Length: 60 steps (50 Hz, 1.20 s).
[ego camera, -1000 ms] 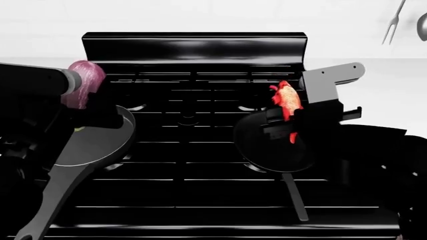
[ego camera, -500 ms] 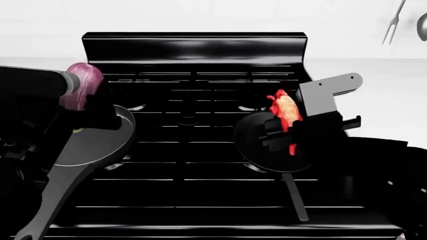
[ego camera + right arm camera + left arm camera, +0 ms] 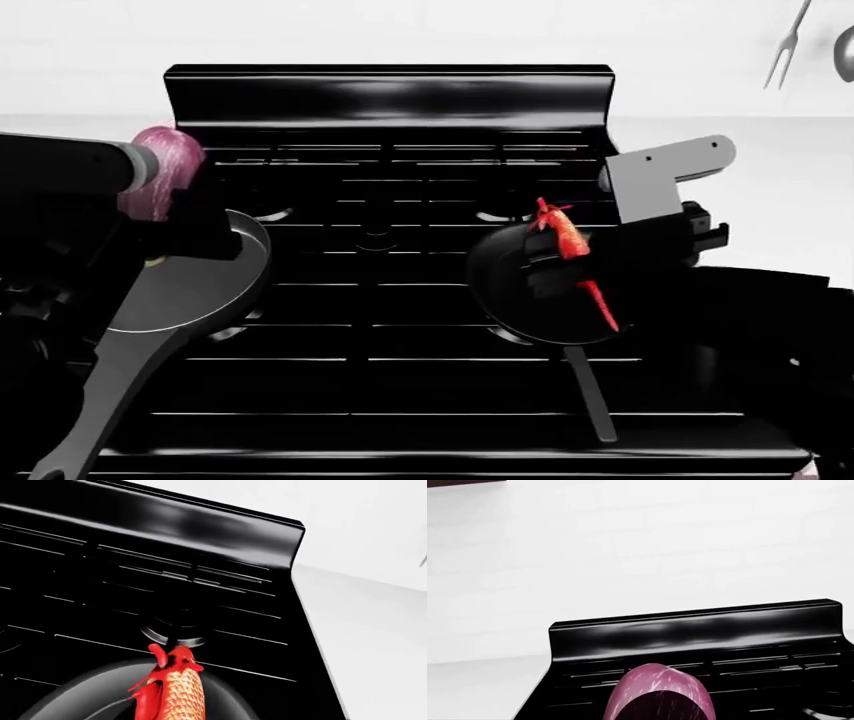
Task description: Place both pans onto different burners. Then place the eggplant and the fish on different pans.
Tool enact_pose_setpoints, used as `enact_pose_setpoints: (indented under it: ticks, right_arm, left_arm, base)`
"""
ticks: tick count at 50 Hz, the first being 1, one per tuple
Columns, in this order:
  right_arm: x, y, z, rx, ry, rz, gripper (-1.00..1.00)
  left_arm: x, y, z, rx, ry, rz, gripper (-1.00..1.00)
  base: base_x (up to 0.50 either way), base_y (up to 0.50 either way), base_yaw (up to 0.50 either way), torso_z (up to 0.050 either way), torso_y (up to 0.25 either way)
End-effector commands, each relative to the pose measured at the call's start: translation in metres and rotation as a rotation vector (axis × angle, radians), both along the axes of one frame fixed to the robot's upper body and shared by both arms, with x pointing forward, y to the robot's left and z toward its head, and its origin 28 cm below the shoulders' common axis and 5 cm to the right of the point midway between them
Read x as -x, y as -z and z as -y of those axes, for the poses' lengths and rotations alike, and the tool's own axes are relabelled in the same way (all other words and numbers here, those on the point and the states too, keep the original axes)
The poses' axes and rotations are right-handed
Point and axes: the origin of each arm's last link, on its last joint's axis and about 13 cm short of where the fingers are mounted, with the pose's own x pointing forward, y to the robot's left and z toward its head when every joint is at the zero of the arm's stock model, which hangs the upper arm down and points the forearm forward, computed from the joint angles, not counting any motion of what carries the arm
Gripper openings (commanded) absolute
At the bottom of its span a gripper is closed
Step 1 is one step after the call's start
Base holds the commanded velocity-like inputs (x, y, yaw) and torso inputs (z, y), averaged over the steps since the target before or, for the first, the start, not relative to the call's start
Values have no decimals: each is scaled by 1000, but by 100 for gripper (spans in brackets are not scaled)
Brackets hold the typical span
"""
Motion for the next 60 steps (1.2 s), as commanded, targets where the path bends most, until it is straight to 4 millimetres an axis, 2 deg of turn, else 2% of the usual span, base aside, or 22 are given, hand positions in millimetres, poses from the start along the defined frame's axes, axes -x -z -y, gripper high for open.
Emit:
enact_pose_setpoints:
  ticks: [1, 5, 13, 20, 26, 33, 48, 60]
  right_arm:
    - [10, -30, 2, -24, -1, 98, 100]
    - [19, -49, 4, -37, -1, 161, 100]
    - [29, -69, 6, -50, 4, 231, 100]
    - [27, -67, 12, -57, 33, 236, 100]
    - [25, -64, 14, -64, 42, 234, 100]
    - [24, -63, 14, -65, 44, 231, 100]
    - [21, -56, 14, -71, 43, 219, 100]
    - [19, -54, 13, -70, 38, 212, 100]
  left_arm:
    - [0, 0, 0, 12, -6, 3, -100]
    - [0, 0, -1, 10, -7, -1, -100]
    - [-4, -3, -2, -6, -3, -25, -100]
    - [-19, -16, -11, -54, -46, -94, -100]
    - [-31, -16, -20, -73, -99, -134, -100]
    - [-42, -8, -28, -93, -120, -214, -100]
    - [-61, 29, -31, -76, -137, -311, -100]
    - [-67, 47, -36, -37, -163, -344, -100]
  base:
    - [0, 0, 0, 0, 0]
    - [0, 0, 0, 0, 0]
    - [0, 0, 0, 0, 0]
    - [0, 0, 0, 0, 1]
    - [0, 0, 0, 0, 0]
    - [0, 0, 0, 0, 0]
    - [0, 0, 0, 0, 0]
    - [0, 0, 0, 0, 0]
